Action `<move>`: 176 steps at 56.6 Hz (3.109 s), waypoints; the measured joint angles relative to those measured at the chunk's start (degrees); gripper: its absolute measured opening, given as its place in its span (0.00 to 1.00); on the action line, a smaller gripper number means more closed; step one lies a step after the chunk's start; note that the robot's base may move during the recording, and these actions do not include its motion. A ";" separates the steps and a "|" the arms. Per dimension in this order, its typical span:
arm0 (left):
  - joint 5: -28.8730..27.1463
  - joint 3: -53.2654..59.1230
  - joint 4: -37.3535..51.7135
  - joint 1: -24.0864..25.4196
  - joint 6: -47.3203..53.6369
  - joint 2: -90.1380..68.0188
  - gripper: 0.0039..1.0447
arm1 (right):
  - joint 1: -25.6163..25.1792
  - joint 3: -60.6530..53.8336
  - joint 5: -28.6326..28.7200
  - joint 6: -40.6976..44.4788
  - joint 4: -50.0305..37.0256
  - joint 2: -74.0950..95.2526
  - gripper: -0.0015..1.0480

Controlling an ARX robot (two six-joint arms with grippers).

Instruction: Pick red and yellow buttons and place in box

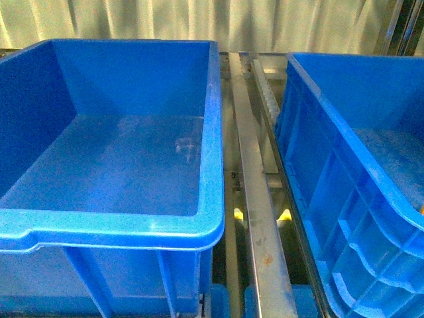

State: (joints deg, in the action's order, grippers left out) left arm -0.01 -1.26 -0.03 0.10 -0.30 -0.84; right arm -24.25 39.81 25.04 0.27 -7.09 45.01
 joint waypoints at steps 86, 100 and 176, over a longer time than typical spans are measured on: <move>0.00 0.00 0.00 -0.02 0.02 0.00 0.93 | 24.15 -37.44 -25.05 -0.26 0.52 -35.71 0.04; 0.00 0.00 0.00 0.00 0.02 0.00 0.93 | 24.20 -38.14 -25.07 -0.28 6.88 -44.83 0.04; 0.00 0.00 0.00 0.00 0.02 0.00 0.93 | 24.22 -38.16 -25.07 -0.31 7.02 -44.74 0.94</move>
State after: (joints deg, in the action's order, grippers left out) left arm -0.01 -1.26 -0.03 0.10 -0.27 -0.84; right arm -0.03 1.65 -0.03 -0.03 -0.08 0.27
